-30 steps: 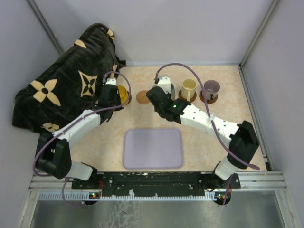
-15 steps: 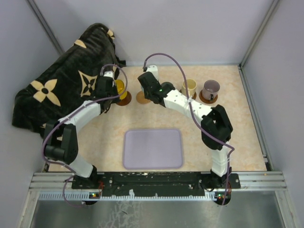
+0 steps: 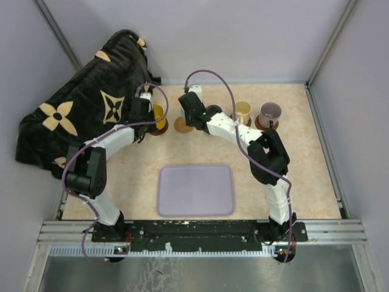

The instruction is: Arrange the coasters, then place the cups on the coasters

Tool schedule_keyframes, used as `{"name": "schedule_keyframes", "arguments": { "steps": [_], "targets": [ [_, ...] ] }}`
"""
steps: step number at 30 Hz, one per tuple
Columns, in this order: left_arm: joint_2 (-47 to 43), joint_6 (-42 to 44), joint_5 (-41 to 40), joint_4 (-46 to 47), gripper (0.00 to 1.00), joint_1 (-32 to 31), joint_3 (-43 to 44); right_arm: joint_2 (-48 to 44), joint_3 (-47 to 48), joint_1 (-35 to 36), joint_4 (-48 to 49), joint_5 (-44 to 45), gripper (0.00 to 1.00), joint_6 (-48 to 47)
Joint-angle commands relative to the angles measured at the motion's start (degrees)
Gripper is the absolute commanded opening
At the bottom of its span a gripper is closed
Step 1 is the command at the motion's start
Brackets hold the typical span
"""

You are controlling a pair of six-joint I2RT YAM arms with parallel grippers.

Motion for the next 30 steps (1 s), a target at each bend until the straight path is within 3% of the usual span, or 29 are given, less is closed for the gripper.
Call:
{"name": "schedule_keyframes", "arguments": {
  "steps": [1, 30],
  "targets": [
    [-0.92, 1.26, 0.79, 5.30, 0.00, 0.43, 3.34, -0.80, 4.24, -0.34, 6.72, -1.10, 0.00, -1.19],
    [1.14, 2.69, -1.53, 5.66, 0.00, 0.41, 1.95, 1.13, 3.29, -0.34, 7.28, -0.93, 0.00, -0.95]
  ]
}}
